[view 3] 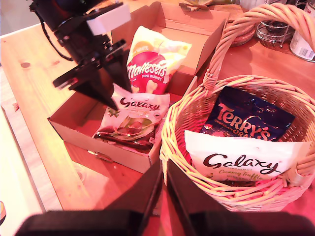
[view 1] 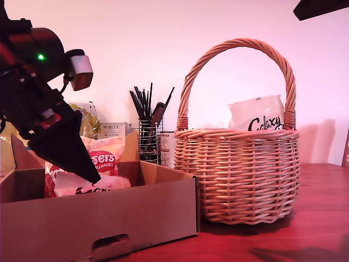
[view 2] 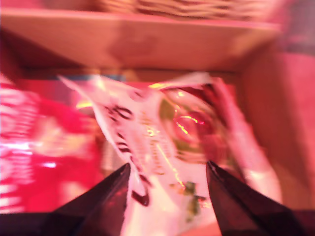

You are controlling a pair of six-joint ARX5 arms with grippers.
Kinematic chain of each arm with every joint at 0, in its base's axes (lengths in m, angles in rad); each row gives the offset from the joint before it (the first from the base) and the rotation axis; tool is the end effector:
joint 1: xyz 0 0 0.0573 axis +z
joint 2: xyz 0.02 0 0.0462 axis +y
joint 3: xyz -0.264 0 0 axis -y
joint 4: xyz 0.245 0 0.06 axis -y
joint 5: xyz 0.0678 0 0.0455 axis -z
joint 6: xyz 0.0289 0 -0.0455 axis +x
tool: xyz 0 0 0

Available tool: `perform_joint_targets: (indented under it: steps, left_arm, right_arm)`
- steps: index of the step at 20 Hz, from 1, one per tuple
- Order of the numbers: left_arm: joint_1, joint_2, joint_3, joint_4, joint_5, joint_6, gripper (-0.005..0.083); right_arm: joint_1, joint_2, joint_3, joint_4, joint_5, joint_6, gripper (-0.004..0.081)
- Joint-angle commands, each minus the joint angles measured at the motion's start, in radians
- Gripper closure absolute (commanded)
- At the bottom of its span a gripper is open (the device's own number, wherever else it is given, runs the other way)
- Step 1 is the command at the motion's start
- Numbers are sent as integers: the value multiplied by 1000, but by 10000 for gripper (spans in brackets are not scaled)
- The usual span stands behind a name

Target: Move the bags of Easter eggs from the cardboard box on the left into the woven basket on the right side.

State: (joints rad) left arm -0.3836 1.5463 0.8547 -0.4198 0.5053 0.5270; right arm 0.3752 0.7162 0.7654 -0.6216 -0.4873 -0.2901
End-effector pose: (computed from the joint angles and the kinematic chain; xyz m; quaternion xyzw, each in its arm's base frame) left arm 0.2561 -0.1184 0.1739 0.1688 0.4132 -0.4898 0.7489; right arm 0.1263 0.0643 0.2982 -0.1103 0.2209 0.4375 0.8646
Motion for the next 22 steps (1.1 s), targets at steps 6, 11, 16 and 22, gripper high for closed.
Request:
perform_joint_targets:
  steps: [6, 11, 16, 22]
  left_arm:
    - [8, 170, -7, 55, -48, -24, 235]
    - [25, 180, -7, 47, 32, -57, 277]
    - [23, 180, -7, 12, 130, -56, 643]
    - [24, 180, -6, -19, 311, -57, 704]
  right_arm:
    - [5, -6, -5, 1, -2, -6, 783]
    - [4, -6, -5, 3, -1, -6, 783]
    - [4, -6, -5, 10, -1, -6, 783]
    - [4, -6, -5, 11, -1, -6, 783]
